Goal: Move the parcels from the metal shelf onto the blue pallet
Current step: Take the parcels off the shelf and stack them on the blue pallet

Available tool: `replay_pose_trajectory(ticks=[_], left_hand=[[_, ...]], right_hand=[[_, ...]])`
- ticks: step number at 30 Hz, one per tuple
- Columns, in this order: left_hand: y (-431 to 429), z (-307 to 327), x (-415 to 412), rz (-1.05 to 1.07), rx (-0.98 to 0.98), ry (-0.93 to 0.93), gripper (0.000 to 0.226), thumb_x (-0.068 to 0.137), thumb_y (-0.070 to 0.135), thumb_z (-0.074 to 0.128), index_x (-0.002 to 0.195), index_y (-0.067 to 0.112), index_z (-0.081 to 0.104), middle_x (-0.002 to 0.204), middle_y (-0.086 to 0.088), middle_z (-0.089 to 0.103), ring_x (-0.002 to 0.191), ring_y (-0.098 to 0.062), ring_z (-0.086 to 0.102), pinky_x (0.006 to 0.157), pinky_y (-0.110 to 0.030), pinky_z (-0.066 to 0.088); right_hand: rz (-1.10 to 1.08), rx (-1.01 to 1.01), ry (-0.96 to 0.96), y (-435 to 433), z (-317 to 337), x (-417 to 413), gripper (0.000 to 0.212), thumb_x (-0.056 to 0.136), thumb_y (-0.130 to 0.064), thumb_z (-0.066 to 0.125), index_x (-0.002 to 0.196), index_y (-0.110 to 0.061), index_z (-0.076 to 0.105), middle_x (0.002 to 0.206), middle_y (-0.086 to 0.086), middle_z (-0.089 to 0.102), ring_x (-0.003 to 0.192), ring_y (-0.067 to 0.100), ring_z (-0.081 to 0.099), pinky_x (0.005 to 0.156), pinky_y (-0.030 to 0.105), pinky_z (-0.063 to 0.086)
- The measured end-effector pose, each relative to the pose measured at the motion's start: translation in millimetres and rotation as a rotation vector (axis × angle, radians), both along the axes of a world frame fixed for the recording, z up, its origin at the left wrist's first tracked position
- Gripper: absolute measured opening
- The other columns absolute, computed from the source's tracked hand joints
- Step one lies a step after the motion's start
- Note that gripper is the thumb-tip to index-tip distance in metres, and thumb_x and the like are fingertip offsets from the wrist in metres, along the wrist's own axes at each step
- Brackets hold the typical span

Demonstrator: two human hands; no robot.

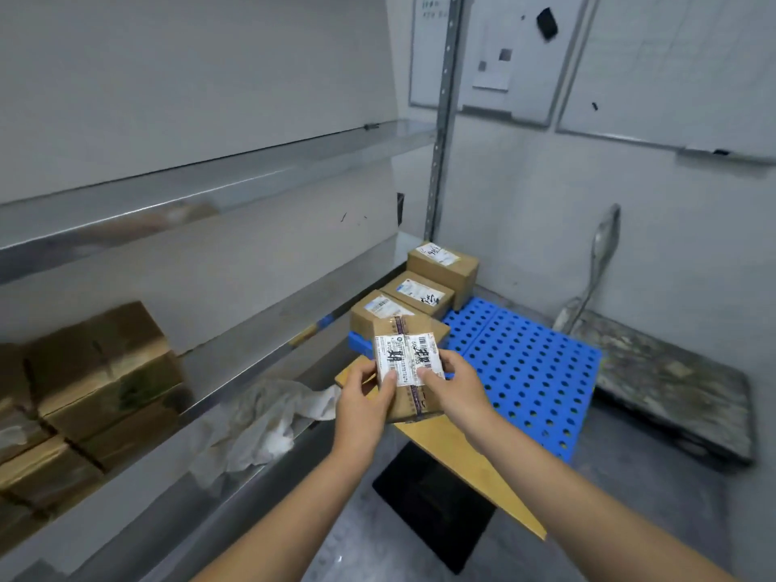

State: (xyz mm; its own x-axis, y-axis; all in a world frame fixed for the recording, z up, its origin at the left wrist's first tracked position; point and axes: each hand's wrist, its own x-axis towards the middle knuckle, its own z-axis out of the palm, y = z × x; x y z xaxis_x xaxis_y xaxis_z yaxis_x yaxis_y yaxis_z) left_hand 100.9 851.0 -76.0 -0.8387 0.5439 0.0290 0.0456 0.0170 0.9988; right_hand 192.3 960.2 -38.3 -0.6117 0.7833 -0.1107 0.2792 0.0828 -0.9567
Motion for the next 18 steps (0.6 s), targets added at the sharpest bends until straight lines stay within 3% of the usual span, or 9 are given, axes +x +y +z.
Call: replay_pose_trajectory(ticks=[3, 9, 13, 16, 18], left_hand=[[33.2, 5.3, 16.2, -0.057, -0.021, 0.016, 0.018, 0.091, 0.025, 0.066, 0.108, 0.018, 0.064, 0.106, 0.007, 0.071, 0.099, -0.006, 0.066, 0.085, -0.028, 0.054], [103.9, 9.3, 54.2, -0.026, -0.031, 0.032, 0.015, 0.091, 0.028, 0.066, 0.104, 0.021, 0.062, 0.102, 0.012, 0.069, 0.094, 0.002, 0.064, 0.074, -0.016, 0.050], [147.4, 4.7, 86.2, 0.042, -0.048, 0.010, 0.017, 0.091, 0.029, 0.066, 0.105, 0.021, 0.061, 0.102, 0.011, 0.068, 0.094, 0.001, 0.064, 0.076, -0.018, 0.053], [178.6, -0.9, 110.8, 0.059, -0.069, -0.021, 0.018, 0.091, 0.029, 0.066, 0.105, 0.018, 0.061, 0.102, 0.006, 0.069, 0.095, -0.005, 0.066, 0.071, -0.015, 0.052], [200.0, -4.8, 122.9, 0.060, -0.103, -0.018, 0.019, 0.091, 0.030, 0.066, 0.104, 0.017, 0.060, 0.102, 0.005, 0.069, 0.095, -0.009, 0.066, 0.071, -0.015, 0.053]], right_hand=[[-0.060, -0.002, -0.001, 28.9, 1.3, 21.7, 0.023, 0.093, -0.017, 0.059, 0.116, -0.020, 0.057, 0.099, -0.012, 0.060, 0.088, 0.004, 0.062, 0.067, 0.019, 0.051], [-0.015, 0.047, -0.004, 102.8, 7.5, 56.7, 0.023, 0.094, -0.016, 0.058, 0.117, -0.018, 0.058, 0.098, -0.010, 0.061, 0.085, 0.005, 0.061, 0.065, 0.018, 0.049], [0.091, 0.056, -0.023, 155.2, 3.1, 82.4, 0.025, 0.094, -0.017, 0.059, 0.119, -0.017, 0.060, 0.111, -0.002, 0.064, 0.091, 0.010, 0.064, 0.072, 0.026, 0.056], [0.165, 0.054, -0.041, 198.8, -2.9, 102.1, 0.027, 0.092, -0.017, 0.061, 0.119, -0.017, 0.061, 0.116, 0.002, 0.062, 0.100, 0.017, 0.064, 0.086, 0.040, 0.056], [0.214, 0.067, -0.057, 230.8, -6.7, 112.5, 0.027, 0.092, -0.016, 0.062, 0.119, -0.018, 0.062, 0.118, 0.003, 0.062, 0.103, 0.018, 0.063, 0.091, 0.039, 0.053]])
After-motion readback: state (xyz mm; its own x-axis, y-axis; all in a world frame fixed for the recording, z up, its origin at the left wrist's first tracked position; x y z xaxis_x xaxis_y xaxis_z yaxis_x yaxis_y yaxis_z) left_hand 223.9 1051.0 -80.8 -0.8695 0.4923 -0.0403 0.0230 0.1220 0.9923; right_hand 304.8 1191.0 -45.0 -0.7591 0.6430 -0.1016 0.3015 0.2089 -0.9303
